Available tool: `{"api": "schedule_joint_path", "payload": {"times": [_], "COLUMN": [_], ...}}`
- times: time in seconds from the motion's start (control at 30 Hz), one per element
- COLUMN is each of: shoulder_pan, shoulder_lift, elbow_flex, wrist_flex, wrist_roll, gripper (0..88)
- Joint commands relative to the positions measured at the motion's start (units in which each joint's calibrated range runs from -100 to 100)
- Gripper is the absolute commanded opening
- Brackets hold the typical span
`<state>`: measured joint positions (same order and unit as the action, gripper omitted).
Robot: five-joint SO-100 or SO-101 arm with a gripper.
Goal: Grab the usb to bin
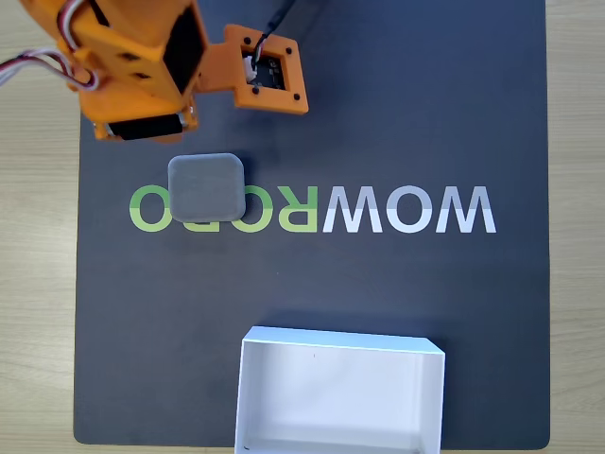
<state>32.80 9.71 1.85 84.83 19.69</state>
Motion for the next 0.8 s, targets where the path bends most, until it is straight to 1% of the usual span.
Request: {"api": "schedule_joint_path", "payload": {"times": [0.0,0.17,0.23,0.3,0.5,0.77], "shoulder_pan": [-0.73,-0.48,-0.65,-0.82,-1.41,-0.82], "shoulder_lift": [0.33,1.52,2.11,2.88,7.12,12.88], "elbow_flex": [-2.49,-2.67,-2.67,-2.76,-2.85,-2.94], "wrist_flex": [3.39,5.83,5.83,5.83,4.78,-4.64], "wrist_roll": [0.50,0.24,0.50,0.40,0.24,0.71], "gripper": [15.6,39.4,45.7,49.5,50.0,50.0]}}
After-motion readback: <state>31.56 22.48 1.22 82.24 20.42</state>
